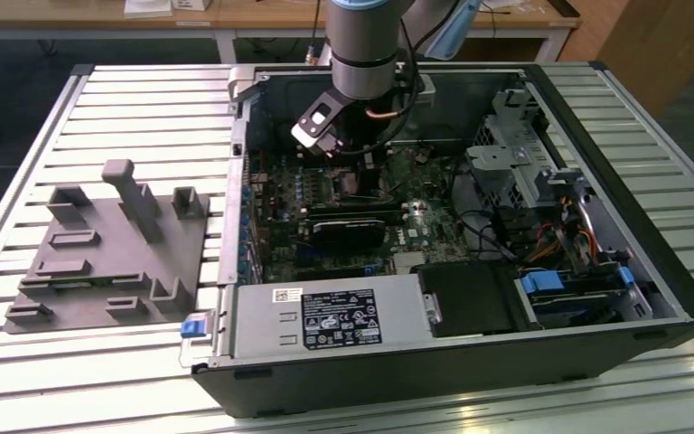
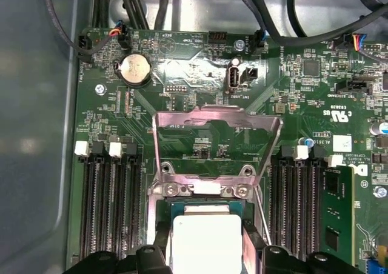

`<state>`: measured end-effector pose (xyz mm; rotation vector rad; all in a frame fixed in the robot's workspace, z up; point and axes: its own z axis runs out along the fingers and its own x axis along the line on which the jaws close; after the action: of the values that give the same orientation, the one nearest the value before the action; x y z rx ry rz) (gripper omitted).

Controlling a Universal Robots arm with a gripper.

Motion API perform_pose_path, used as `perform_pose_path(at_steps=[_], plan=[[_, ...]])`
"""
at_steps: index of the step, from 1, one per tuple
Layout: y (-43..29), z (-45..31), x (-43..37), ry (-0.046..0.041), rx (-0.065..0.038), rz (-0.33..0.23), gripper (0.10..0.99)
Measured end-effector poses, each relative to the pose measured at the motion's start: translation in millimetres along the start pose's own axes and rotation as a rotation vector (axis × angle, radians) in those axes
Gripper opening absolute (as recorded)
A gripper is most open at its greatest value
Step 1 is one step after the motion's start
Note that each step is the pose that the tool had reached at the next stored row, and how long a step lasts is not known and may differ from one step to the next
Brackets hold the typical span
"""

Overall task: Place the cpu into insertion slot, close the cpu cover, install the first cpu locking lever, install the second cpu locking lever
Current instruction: 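Place the cpu into insertion slot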

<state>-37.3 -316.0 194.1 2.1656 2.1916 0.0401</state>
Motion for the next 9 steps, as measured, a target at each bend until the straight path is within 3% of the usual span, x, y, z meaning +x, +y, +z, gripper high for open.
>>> perform_pose_path(at_steps=[9], plan=[[-2.1,0.7,-1.0,-0.0008,-0.001,-0.024,0.545]])
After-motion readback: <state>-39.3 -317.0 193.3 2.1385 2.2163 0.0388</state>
